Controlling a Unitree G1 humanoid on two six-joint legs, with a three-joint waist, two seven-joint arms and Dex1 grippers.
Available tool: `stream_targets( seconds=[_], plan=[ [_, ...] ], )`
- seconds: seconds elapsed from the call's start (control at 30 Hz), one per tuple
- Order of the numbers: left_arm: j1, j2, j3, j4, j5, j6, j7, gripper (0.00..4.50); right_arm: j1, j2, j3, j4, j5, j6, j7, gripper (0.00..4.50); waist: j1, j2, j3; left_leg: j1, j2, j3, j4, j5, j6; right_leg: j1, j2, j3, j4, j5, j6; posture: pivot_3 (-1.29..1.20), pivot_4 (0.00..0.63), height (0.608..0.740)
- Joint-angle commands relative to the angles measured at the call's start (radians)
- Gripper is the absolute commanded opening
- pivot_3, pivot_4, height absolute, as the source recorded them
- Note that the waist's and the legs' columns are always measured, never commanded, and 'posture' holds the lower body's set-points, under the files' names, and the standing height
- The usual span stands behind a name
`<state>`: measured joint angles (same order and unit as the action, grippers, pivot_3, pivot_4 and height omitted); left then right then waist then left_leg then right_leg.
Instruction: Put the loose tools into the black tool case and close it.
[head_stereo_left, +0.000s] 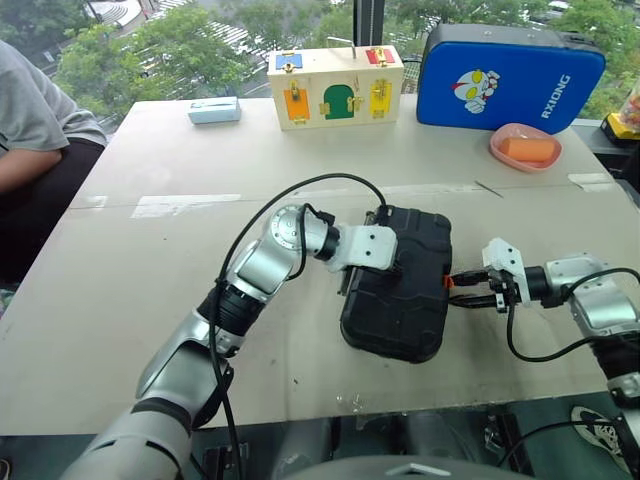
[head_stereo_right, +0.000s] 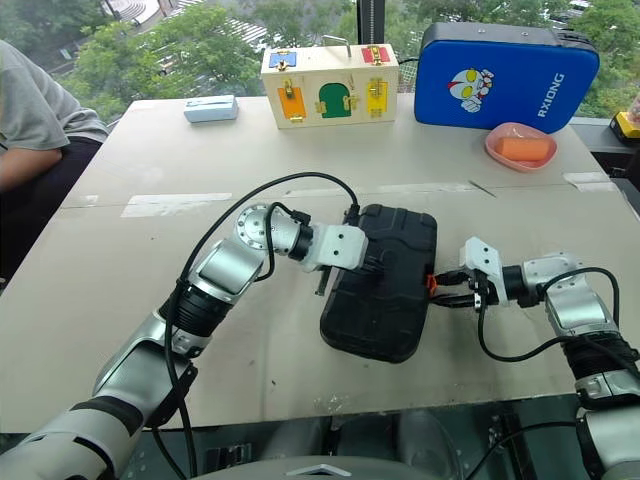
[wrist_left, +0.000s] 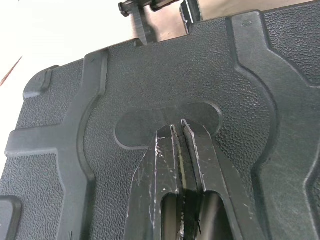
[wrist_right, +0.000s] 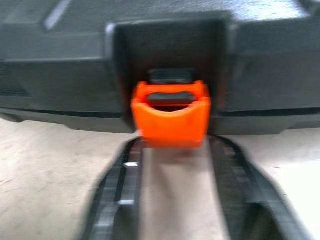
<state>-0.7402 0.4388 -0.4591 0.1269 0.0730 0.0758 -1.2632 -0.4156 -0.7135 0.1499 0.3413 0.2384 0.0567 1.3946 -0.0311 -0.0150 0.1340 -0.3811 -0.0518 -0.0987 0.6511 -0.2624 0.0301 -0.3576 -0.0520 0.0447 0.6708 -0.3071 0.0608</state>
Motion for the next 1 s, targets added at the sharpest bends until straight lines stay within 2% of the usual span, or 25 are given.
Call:
stream_targets(
  seconds=[0.03, 0.53, 1.0],
  plan=[
    [0.049, 0.025, -0.078, 0.076, 0.063, 0.040, -0.023, 0.00, -0.001, -0.016, -0.045, -0.048, 0.034, -0.001, 0.012, 0.62, 0.001, 0.000, 0.000, 0.000, 0.000, 0.000, 0.000, 0.000, 0.000, 0.000, 0.000, 0.000, 0.000, 0.000, 0.000, 0.00, 0.150, 0.735],
    [0.057, 0.016, -0.117, 0.111, 0.086, -0.024, -0.032, 0.00, 0.046, -0.100, -0.109, -0.051, 0.066, -0.019, 0.029, 0.62, 0.020, 0.000, 0.000, -0.001, -0.001, 0.000, 0.000, 0.000, 0.000, 0.000, -0.001, -0.001, -0.002, 0.000, 0.000, 0.00, 0.150, 0.735],
    [0.035, -0.007, -0.125, 0.145, 0.085, -0.047, -0.033, 0.00, 0.098, -0.111, -0.155, -0.170, 0.120, 0.068, 0.009, 0.62, 0.022, 0.000, 0.000, -0.001, -0.001, -0.001, 0.000, 0.000, 0.000, 0.001, -0.002, -0.002, -0.002, 0.000, 0.000, 0.00, 0.150, 0.735]
  ],
)
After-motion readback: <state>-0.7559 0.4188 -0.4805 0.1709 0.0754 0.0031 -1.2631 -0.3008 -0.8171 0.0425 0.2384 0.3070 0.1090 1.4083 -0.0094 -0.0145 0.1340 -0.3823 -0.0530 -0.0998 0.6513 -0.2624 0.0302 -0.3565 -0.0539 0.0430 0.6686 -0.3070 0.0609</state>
